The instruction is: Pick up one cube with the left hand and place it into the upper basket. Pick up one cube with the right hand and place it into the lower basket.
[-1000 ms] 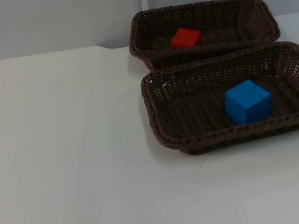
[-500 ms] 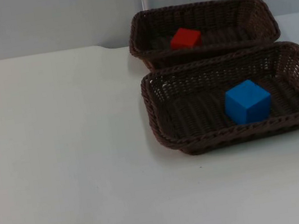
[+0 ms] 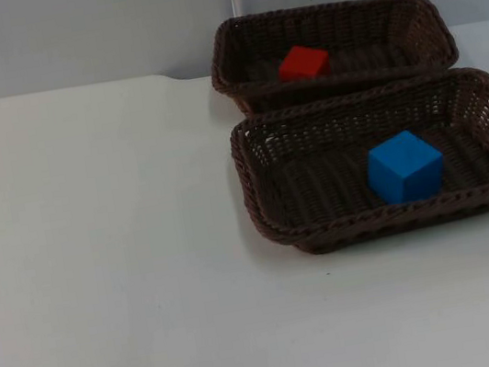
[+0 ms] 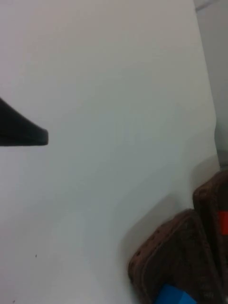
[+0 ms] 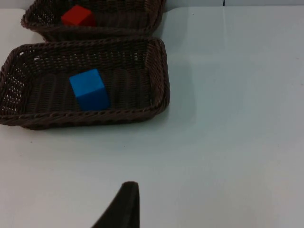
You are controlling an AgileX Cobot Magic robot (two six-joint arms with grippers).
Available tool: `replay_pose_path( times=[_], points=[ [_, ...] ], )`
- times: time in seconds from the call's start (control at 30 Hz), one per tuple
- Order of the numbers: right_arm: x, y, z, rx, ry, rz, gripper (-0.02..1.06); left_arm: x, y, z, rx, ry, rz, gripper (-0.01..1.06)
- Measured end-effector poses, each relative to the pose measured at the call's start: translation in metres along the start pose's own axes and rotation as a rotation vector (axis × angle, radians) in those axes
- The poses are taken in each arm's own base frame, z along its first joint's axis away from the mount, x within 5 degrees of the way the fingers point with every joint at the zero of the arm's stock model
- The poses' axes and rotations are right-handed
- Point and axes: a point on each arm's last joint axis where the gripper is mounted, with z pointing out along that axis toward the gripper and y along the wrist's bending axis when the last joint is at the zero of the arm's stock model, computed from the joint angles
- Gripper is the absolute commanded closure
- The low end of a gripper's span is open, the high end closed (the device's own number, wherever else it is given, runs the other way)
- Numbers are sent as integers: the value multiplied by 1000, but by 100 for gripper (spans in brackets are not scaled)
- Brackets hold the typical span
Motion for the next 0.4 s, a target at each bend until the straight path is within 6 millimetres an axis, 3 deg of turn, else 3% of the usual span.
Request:
replay_pose_path(
  times=[0.4],
  points=[
    [0,0,0,0,0,0,-1,0,-1,0,-280,-7,-150,0]
  ],
)
